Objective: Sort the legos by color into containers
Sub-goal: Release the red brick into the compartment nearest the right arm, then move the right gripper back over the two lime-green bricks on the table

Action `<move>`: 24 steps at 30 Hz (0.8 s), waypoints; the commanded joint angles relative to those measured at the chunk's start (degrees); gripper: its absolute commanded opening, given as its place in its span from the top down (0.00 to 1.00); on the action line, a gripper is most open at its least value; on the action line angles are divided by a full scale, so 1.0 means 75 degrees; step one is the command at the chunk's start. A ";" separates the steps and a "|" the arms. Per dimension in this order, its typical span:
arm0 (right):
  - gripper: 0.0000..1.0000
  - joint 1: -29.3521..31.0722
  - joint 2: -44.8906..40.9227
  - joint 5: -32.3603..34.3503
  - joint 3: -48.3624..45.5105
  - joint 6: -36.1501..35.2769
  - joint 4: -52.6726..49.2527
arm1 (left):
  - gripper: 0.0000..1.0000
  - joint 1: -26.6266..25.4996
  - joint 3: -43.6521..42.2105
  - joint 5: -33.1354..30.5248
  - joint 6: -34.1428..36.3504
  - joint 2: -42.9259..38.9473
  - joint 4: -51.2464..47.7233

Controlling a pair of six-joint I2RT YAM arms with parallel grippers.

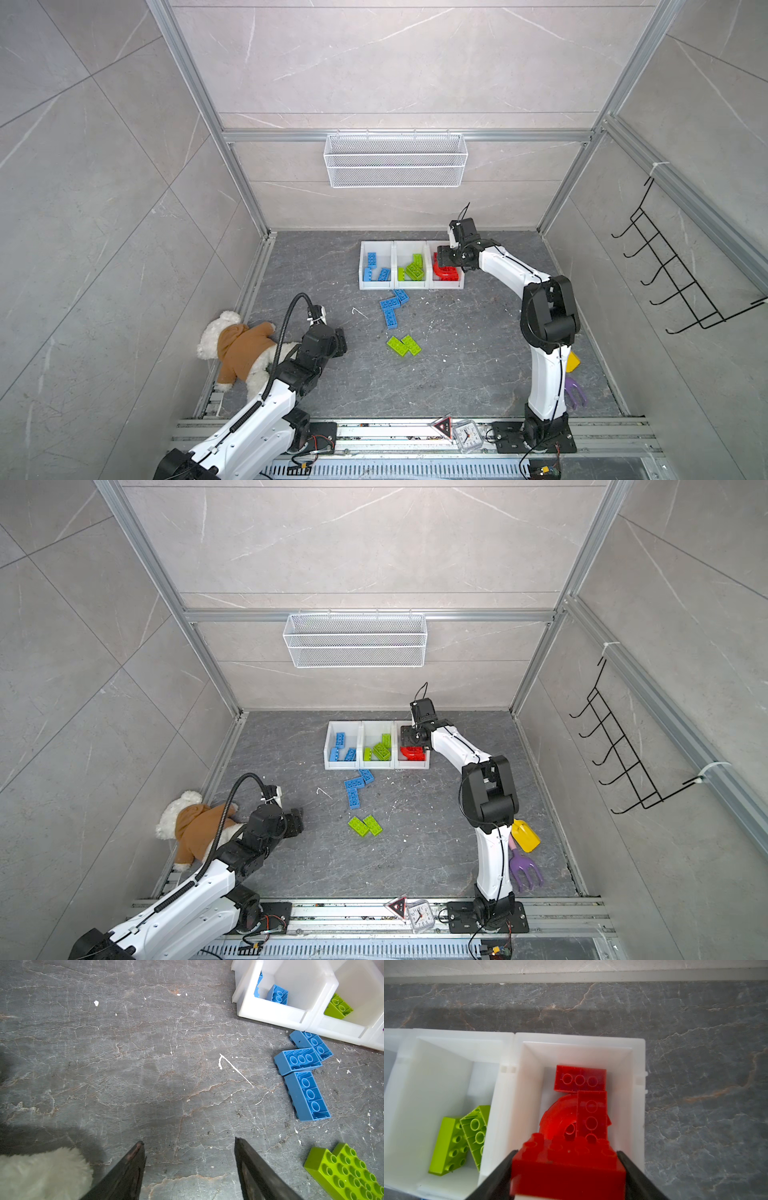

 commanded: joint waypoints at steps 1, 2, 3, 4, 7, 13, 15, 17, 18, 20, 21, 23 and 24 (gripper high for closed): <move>0.20 -0.0021 0.0184 -0.0079 0.0435 -0.0105 -0.0288 | 0.29 0.0032 0.0157 0.0041 0.0168 -0.0031 0.0295; 0.18 -0.0021 0.0160 -0.0055 0.0452 -0.0126 -0.0294 | 0.29 0.0032 0.0163 0.0070 0.0184 -0.0013 0.0316; 0.18 -0.0012 0.0112 -0.0036 0.0427 -0.0162 -0.0284 | 0.29 0.0034 0.0161 0.0107 0.0208 0.0015 0.0346; 0.17 -0.0015 0.0036 0.0001 0.0383 -0.0183 -0.0283 | 0.29 0.0032 0.0175 0.0142 0.0217 0.0033 0.0343; 0.17 -0.0021 -0.0403 -0.0053 0.0002 -0.0266 -0.0127 | 0.29 0.0033 0.0185 0.0156 0.0230 0.0052 0.0351; 0.18 0.0008 -0.1935 -0.0493 -0.1624 -0.0377 0.0217 | 0.29 0.0032 0.0114 0.0238 0.0253 -0.0048 0.0417; 0.19 0.0085 -0.2528 -0.0693 -0.2310 -0.0368 0.0223 | 0.29 0.0032 0.0104 0.0321 0.0280 -0.0036 0.0468; 0.20 0.0288 -0.3172 -0.0805 -0.3025 -0.0391 0.0199 | 0.29 0.0032 0.0101 0.0465 0.0312 -0.0045 0.0491; 0.20 0.0465 -0.3539 -0.0803 -0.3396 -0.0410 0.0186 | 0.29 0.0035 0.0067 0.0609 0.0391 -0.0068 0.0568; 0.21 0.0958 -0.4197 -0.0735 -0.4079 -0.0486 0.0132 | 0.29 0.0032 0.0011 0.0919 0.0536 -0.0095 0.0717; 0.21 0.1287 -0.4455 -0.0631 -0.4384 -0.0482 0.0059 | 0.29 0.0032 0.0024 0.1028 0.0582 -0.0098 0.0727; 0.22 0.1900 -0.4780 -0.0466 -0.4810 -0.0465 -0.0184 | 0.29 0.0032 0.0049 0.1185 0.0662 -0.0083 0.0730; 0.23 0.2239 -0.4877 -0.0427 -0.4990 -0.0394 -0.0303 | 0.29 0.0032 0.0063 0.1227 0.0679 -0.0072 0.0738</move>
